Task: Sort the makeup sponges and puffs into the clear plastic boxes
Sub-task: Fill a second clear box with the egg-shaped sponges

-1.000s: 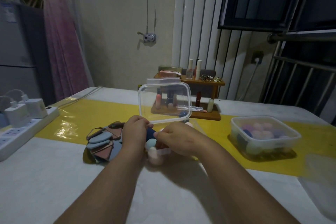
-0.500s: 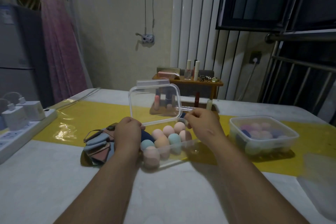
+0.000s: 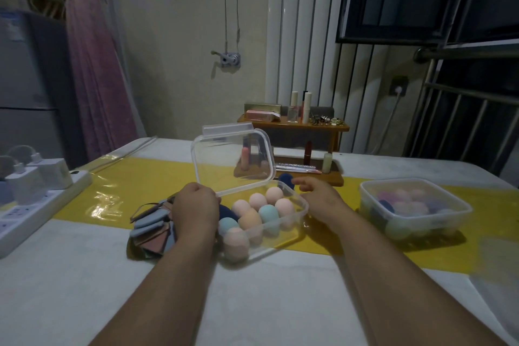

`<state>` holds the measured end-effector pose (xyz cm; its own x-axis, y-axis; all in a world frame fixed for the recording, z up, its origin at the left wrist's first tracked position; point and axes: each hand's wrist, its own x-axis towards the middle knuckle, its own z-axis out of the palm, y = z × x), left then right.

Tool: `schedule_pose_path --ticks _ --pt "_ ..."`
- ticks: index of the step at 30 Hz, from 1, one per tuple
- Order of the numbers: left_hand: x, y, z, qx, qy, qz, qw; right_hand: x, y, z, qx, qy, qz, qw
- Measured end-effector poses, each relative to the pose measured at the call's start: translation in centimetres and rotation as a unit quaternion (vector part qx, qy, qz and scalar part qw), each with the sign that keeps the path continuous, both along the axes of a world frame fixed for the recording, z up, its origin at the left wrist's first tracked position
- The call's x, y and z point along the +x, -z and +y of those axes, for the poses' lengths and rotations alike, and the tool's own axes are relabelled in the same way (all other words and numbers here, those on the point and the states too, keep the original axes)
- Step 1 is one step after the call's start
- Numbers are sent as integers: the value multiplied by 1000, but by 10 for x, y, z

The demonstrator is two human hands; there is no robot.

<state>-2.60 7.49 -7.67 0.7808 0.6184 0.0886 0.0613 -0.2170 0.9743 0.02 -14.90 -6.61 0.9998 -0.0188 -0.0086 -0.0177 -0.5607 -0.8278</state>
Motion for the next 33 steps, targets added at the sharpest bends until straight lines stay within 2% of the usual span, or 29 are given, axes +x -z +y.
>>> schedule_pose_path --ticks 7,13,17,21,28,30,33 --pt "0 3 0 -21 -29 -1 999 9 -14 4 -86 -111 -1 990" --pt "0 3 -1 -14 -32 -2 999 21 -8 5 -147 -131 36 980" --pt "0 3 0 -8 -33 -3 999 24 -1 4 -88 -94 19 992" --pt "1 2 0 8 -26 3 1000 22 9 -1 -43 2 -19 999" --pt "-1 1 -4 7 4 9 1000 -1 9 -10 60 131 -59 988" --pt "-3 -2 -7 -11 27 6 1000 -9 5 -13 86 158 -68 981" --pt "-6 -2 -12 -86 58 -15 995 -25 -2 -16 100 166 -114 974"
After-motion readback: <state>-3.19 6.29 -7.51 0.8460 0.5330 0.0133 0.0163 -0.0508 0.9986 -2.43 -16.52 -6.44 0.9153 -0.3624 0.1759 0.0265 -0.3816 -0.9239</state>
